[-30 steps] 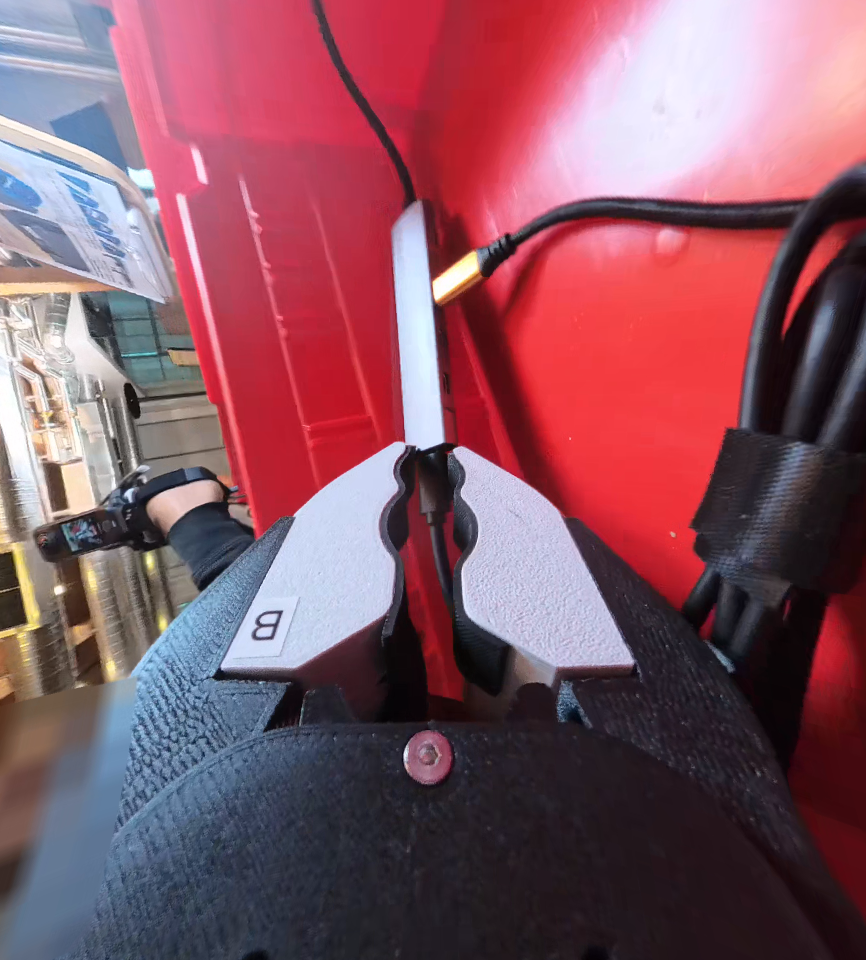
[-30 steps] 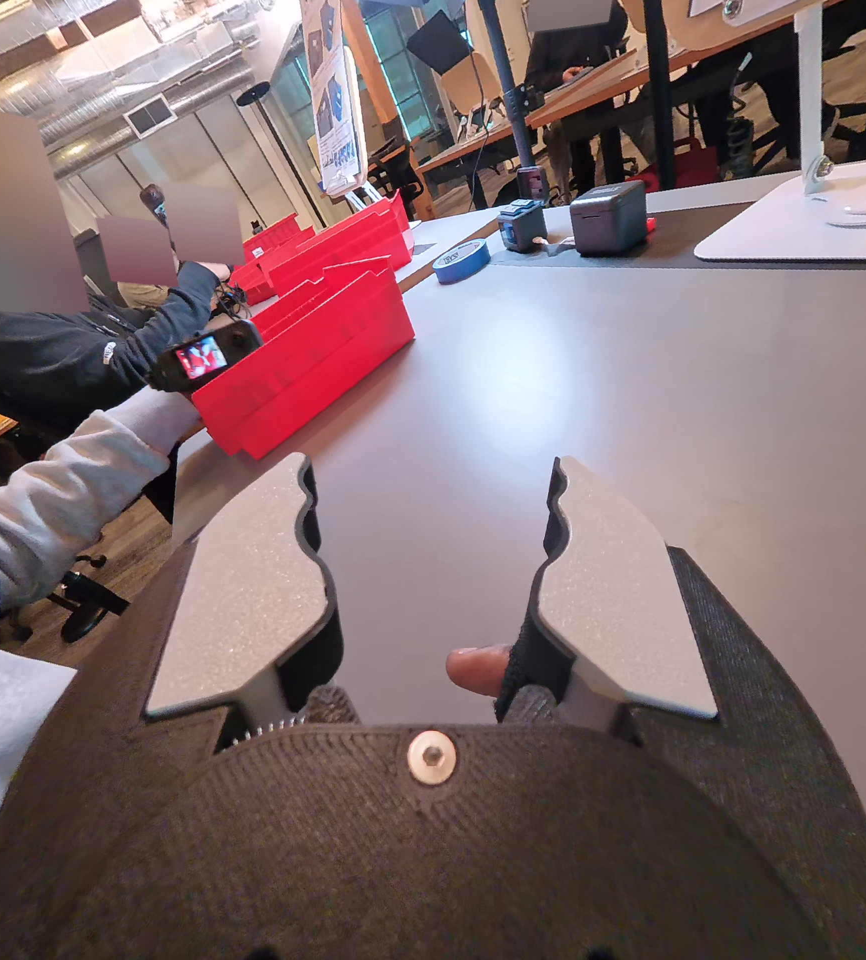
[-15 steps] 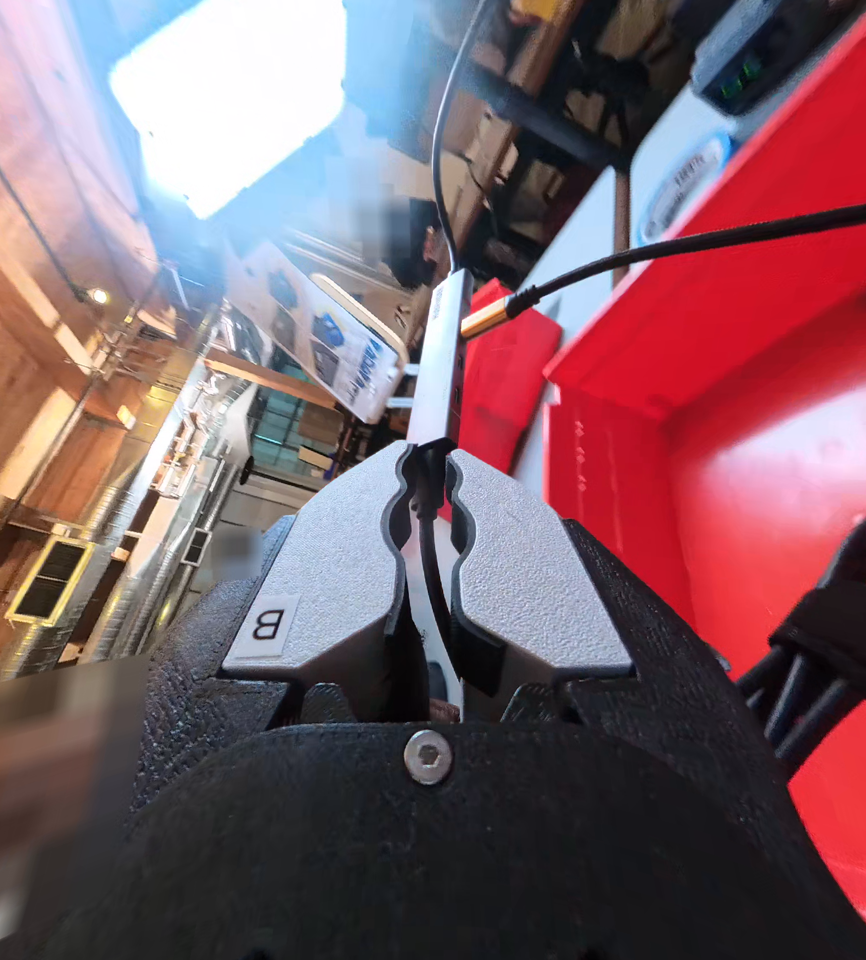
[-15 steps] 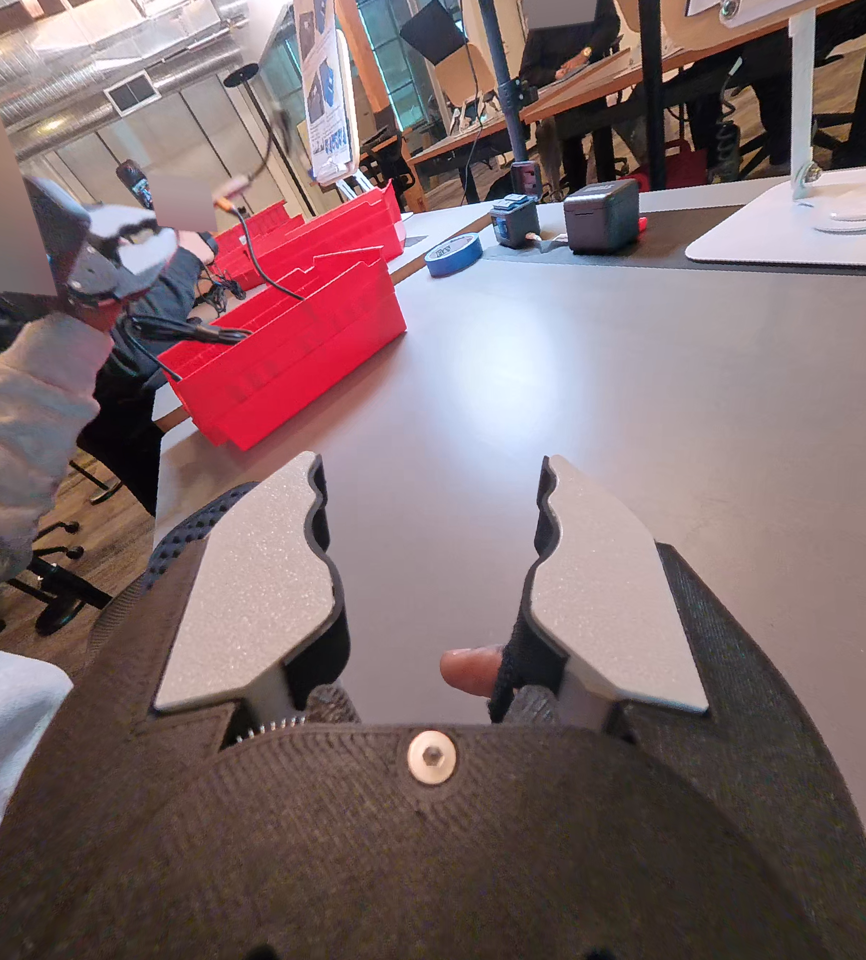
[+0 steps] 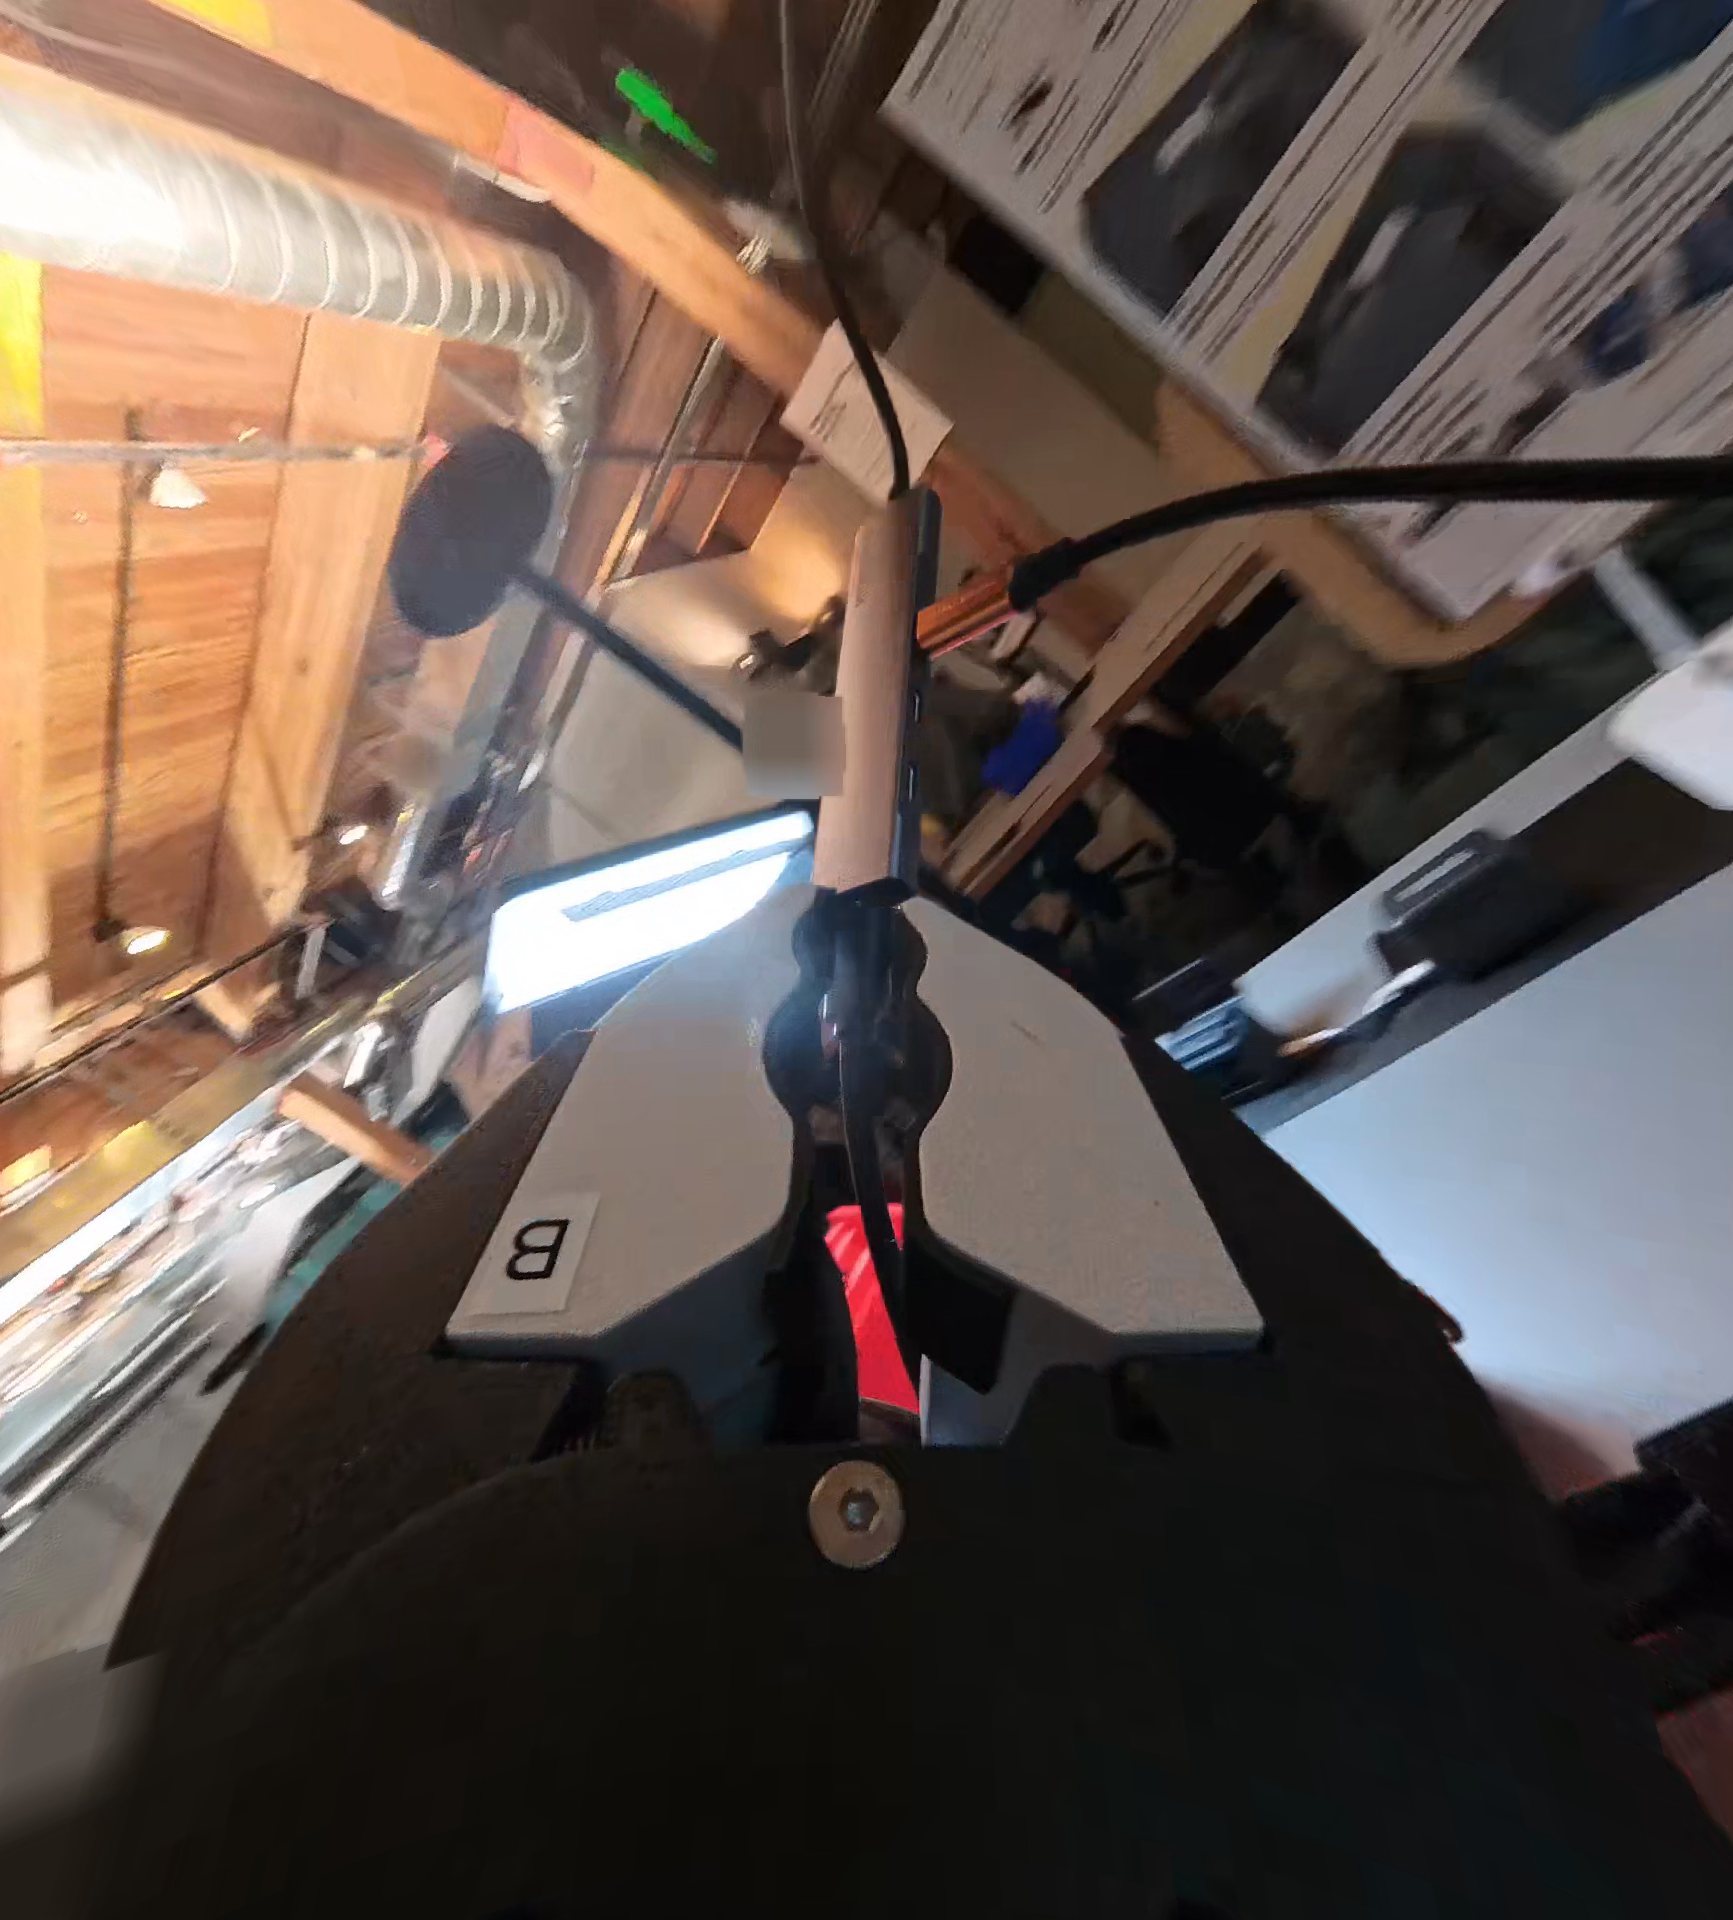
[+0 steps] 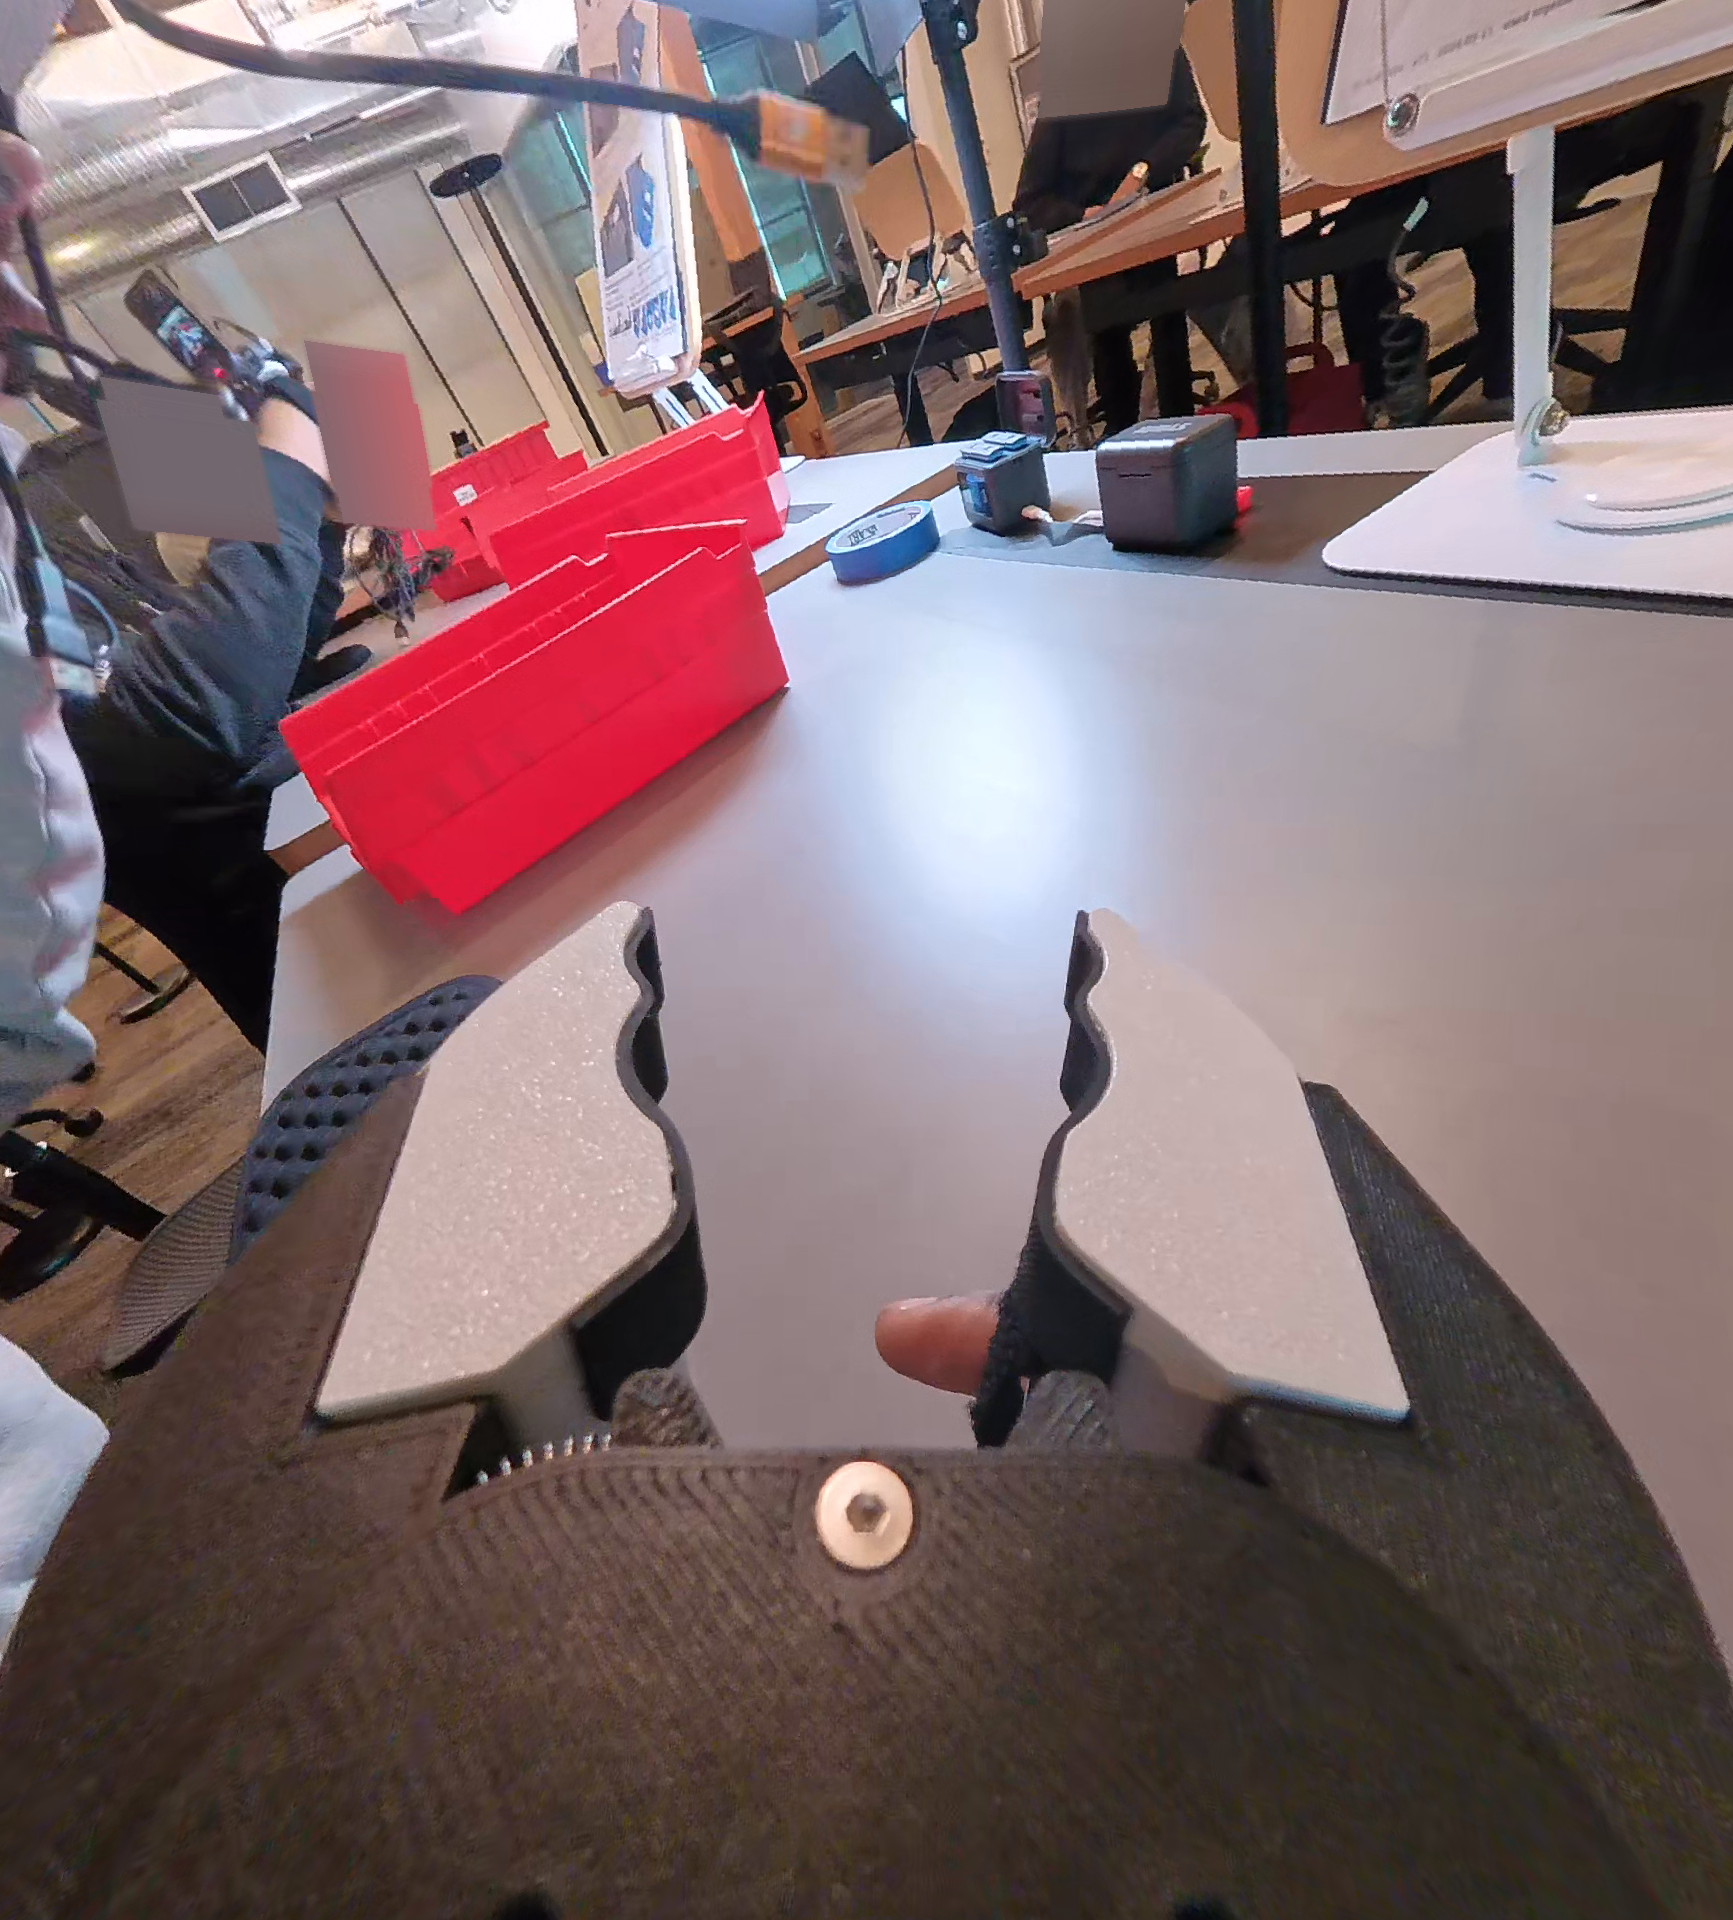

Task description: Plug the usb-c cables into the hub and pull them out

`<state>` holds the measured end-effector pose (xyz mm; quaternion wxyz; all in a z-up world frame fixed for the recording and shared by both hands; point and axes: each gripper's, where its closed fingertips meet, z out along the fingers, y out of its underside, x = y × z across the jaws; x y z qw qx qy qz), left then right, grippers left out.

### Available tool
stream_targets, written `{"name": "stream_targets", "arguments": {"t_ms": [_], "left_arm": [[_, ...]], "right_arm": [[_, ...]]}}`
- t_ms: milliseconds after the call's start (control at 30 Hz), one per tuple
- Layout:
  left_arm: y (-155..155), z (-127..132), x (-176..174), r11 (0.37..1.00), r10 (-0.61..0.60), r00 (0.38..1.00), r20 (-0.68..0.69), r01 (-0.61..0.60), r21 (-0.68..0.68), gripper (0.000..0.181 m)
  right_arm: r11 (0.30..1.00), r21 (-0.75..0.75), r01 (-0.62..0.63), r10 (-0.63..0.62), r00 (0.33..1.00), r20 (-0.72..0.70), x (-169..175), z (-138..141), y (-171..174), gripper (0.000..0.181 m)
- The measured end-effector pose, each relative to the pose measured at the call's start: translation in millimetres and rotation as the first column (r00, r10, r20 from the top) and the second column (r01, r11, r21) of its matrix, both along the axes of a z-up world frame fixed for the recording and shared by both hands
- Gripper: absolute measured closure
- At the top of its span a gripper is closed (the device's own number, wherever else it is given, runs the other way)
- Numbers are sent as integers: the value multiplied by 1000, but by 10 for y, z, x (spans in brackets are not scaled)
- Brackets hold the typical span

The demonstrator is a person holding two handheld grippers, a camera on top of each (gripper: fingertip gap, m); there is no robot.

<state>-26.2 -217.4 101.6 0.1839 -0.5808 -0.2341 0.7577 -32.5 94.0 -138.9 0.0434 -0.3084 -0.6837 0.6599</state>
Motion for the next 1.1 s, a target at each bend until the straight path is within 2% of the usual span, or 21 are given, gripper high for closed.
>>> {"name": "stream_targets", "arguments": {"t_ms": [33, 133, 267, 400, 533, 700, 867, 1000, 1100], "left_arm": [[182, -64, -24, 998, -55, 998, 17, 54, 22, 172], [734, -381, -83, 979, -196, 977, 86, 190, 75, 172], [1376, -973, -149, 950, -306, 932, 196, 287, 123, 172], [1770, -1565, -216, 922, -375, 879, 294, 321, 215, 171], [1889, -1989, -285, 911, -393, 847, 358, 305, 279, 171], [1869, -2336, -348, 894, -412, 817, 404, 276, 354, 171], [1837, -2484, -357, 893, -409, 811, 418, 262, 365, 171], [1834, -2506, -363, 889, -417, 807, 418, 265, 375, 171], [1812, -2502, -364, 883, -421, 810, 409, 264, 388, 171]], "right_arm": [[1000, -7, -2, 2, 1000, -6, 4, 16, 2, 106], [1000, -27, 4, -6, 999, -51, 18, 97, 22, 106], [998, -49, 46, -54, 985, -166, 27, 255, 96, 110], [996, -30, 82, -88, 954, -287, 60, 357, 134, 113], [994, 4, 106, -96, 920, -379, 99, 399, 117, 115], [991, -11, 135, -130, 925, -357, 44, 390, 176, 115], [978, -102, 181, -207, 896, -392, 29, 543, 303, 121], [988, -74, 134, -154, 873, -463, 172, 629, 104, 124], [994, 7, 109, -91, 855, -511, 284, 686, -126, 126]]}}
